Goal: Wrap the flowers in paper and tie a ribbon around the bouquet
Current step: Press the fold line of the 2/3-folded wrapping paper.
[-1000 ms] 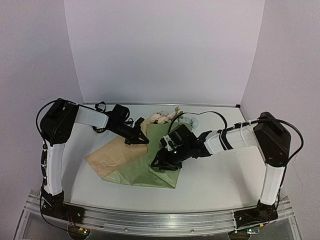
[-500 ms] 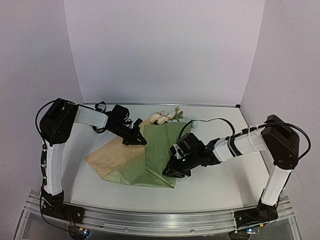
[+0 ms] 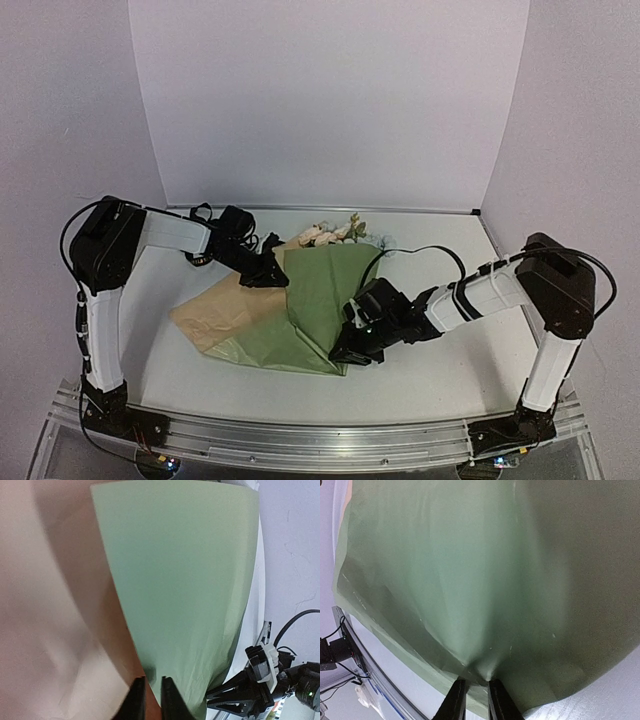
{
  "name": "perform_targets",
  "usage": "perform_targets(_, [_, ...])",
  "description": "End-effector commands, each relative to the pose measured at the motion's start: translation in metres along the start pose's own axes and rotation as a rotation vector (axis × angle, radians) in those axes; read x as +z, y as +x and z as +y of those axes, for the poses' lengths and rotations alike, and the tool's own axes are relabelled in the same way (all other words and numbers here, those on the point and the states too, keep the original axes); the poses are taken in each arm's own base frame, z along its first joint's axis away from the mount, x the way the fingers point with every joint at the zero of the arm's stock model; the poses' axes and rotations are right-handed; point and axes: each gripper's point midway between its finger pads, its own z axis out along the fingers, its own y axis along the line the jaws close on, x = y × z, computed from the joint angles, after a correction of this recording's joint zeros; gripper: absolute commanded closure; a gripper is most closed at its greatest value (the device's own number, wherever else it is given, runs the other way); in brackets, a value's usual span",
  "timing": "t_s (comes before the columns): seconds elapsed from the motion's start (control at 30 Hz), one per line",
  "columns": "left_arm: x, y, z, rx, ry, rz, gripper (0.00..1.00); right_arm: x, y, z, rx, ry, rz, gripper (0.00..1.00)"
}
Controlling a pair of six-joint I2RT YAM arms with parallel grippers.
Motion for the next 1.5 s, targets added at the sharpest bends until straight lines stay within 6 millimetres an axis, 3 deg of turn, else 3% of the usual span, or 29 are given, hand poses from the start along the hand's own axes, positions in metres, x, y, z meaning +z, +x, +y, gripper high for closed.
perform_targets(0.0, [-0.032, -0.02, -0.029, 0.065, -0.019, -0.105, 0.65, 0.007, 0.004, -0.018, 0.011, 0.056, -0.008, 0.82])
perform_targets(0.1, [-0.054, -0.025, -0.047, 0.109, -0.066, -0.164, 0.51, 0.006, 0.004, -0.016, 0.005, 0.052, -0.008, 0.81])
perform_targets(0.2, [-0.064, -0.017, -0.075, 0.159, -0.081, -0.188, 0.48, 0.006, 0.004, -0.015, 0.0, 0.05, -0.008, 0.81])
perform_targets(0.37, [-0.024, 0.03, -0.116, 0.184, 0.032, -0.072, 0.64, 0.004, 0.003, -0.011, -0.01, 0.047, -0.016, 0.81])
perform_targets(0.47, [0.001, 0.057, -0.119, 0.162, 0.095, -0.011, 0.71, 0.003, 0.002, -0.011, -0.009, 0.049, -0.022, 0.81])
perform_targets(0.67, [0.019, 0.093, -0.111, 0.063, 0.189, 0.047, 0.79, 0.005, -0.001, -0.011, 0.006, 0.054, -0.034, 0.82])
perform_targets(0.8, [0.028, 0.116, -0.089, 0.01, 0.166, 0.074, 0.8, 0.003, -0.003, -0.01, 0.014, 0.052, -0.049, 0.82])
perform_targets(1.1, [0.046, 0.133, -0.041, -0.051, 0.015, 0.112, 0.84, -0.003, -0.008, -0.005, 0.047, 0.037, -0.081, 0.82])
perform_targets(1.47, [0.056, 0.151, -0.005, -0.069, -0.113, 0.179, 0.95, -0.013, -0.031, 0.005, 0.148, -0.024, -0.131, 0.81])
